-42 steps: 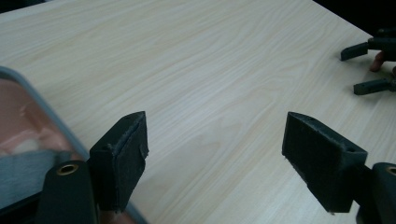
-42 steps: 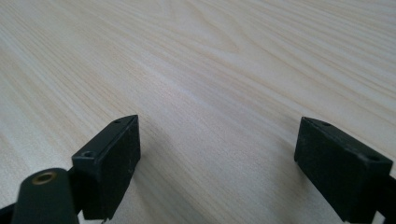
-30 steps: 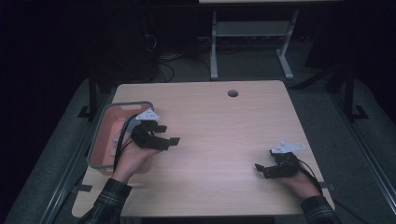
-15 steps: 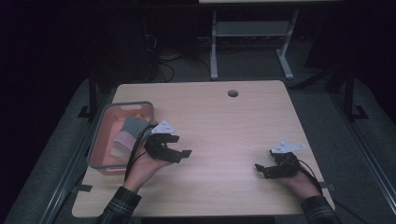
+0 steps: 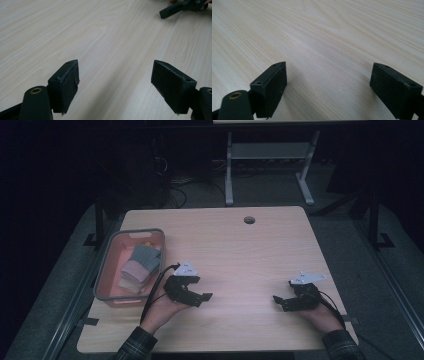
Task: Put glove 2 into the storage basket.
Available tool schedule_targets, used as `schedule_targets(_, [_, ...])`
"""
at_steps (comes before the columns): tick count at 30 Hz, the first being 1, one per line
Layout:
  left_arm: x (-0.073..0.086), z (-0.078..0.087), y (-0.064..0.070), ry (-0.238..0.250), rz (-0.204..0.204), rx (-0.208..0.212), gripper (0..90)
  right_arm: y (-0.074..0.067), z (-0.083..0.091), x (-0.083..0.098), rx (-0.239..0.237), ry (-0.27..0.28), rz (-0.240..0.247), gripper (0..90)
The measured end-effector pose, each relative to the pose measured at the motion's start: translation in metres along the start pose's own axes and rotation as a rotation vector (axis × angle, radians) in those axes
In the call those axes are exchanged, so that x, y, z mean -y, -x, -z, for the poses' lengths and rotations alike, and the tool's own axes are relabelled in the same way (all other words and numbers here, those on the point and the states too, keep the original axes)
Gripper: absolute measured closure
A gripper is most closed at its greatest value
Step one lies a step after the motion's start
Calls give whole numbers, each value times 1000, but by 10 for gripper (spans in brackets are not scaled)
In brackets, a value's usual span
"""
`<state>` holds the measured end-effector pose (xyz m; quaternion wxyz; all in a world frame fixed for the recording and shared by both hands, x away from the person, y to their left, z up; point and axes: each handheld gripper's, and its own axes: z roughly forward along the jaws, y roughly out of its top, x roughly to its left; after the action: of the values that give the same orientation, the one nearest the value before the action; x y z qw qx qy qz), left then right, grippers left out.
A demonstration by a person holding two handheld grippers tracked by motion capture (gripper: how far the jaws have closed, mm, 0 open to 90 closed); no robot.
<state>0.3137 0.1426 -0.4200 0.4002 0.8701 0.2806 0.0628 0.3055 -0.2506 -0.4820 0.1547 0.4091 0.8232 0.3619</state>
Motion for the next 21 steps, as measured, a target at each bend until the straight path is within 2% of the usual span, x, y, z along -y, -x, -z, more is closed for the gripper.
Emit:
schedule_targets(12, [14,-23,14,-48,-60,19,205,0,0,0,0,1,1,135])
schedule_targets(20, [22,-35,15,-32,-76,-2,167,0,0,0,-1,0,1,134])
schedule_targets(21, [23,-37,15,-42,-87,-3,164,0,0,0,-1,0,1,134])
